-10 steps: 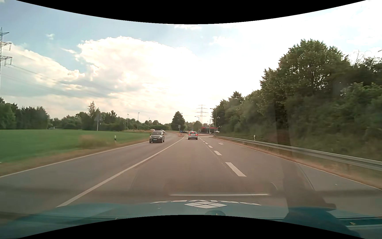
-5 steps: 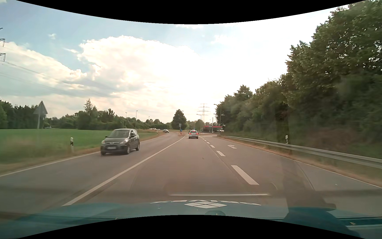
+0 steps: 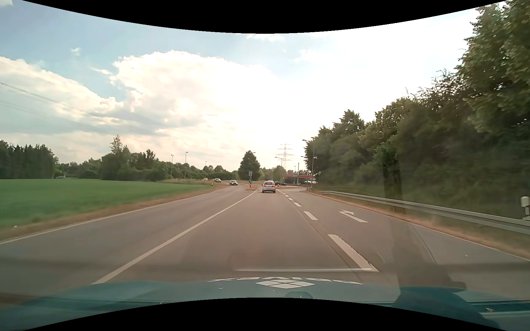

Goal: Follow the waypoints while adhering to traffic rules and regulations

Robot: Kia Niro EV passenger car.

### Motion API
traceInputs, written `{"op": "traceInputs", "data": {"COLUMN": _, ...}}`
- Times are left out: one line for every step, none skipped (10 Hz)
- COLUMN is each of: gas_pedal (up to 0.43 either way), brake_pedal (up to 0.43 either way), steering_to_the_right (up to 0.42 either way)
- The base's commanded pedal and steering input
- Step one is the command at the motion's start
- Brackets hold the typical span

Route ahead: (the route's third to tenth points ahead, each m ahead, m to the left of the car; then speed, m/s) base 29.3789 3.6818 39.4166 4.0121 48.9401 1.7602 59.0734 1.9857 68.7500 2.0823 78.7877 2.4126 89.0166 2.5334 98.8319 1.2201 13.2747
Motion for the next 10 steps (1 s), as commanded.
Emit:
{"op": "traceInputs", "data": {"gas_pedal": 0.059, "brake_pedal": 0.000, "steering_to_the_right": -0.006}}
{"op": "traceInputs", "data": {"gas_pedal": 0.059, "brake_pedal": 0.000, "steering_to_the_right": -0.006}}
{"op": "traceInputs", "data": {"gas_pedal": 0.059, "brake_pedal": 0.000, "steering_to_the_right": -0.005}}
{"op": "traceInputs", "data": {"gas_pedal": 0.059, "brake_pedal": 0.000, "steering_to_the_right": -0.005}}
{"op": "traceInputs", "data": {"gas_pedal": 0.059, "brake_pedal": 0.000, "steering_to_the_right": -0.005}}
{"op": "traceInputs", "data": {"gas_pedal": 0.059, "brake_pedal": 0.000, "steering_to_the_right": -0.005}}
{"op": "traceInputs", "data": {"gas_pedal": 0.059, "brake_pedal": 0.000, "steering_to_the_right": -0.005}}
{"op": "traceInputs", "data": {"gas_pedal": 0.059, "brake_pedal": 0.000, "steering_to_the_right": -0.005}}
{"op": "traceInputs", "data": {"gas_pedal": 0.059, "brake_pedal": 0.000, "steering_to_the_right": -0.005}}
{"op": "traceInputs", "data": {"gas_pedal": 0.059, "brake_pedal": 0.000, "steering_to_the_right": -0.005}}
